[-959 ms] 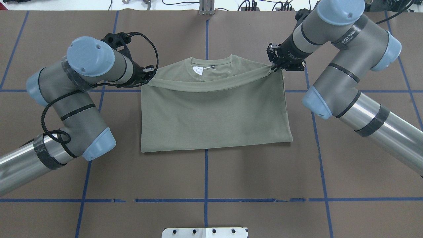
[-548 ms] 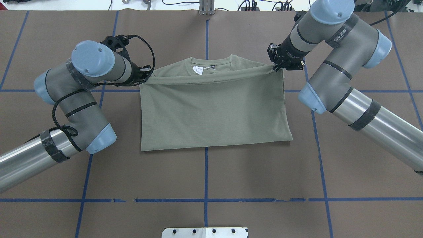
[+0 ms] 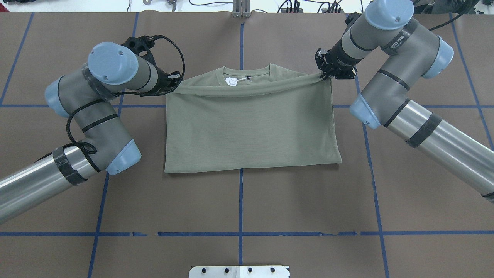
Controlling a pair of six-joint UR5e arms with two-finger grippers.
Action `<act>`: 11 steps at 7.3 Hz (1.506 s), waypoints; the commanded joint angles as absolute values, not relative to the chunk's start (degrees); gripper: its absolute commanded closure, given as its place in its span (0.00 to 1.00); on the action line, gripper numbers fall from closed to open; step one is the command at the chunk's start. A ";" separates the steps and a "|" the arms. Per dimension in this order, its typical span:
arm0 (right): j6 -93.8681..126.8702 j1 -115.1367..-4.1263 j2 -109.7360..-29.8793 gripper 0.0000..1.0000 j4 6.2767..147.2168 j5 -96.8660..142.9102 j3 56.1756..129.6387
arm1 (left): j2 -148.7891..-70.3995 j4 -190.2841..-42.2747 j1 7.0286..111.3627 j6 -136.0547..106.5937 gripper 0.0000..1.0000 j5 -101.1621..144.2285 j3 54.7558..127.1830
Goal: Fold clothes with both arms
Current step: 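Lower the hem onto the collar edge and open both grippers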
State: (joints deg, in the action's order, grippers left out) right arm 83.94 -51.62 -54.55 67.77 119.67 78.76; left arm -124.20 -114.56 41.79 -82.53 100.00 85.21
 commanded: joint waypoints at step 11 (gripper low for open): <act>83.67 -52.47 -50.27 1.00 67.41 119.44 71.72 | -128.32 -114.79 43.77 -82.44 1.00 98.35 79.28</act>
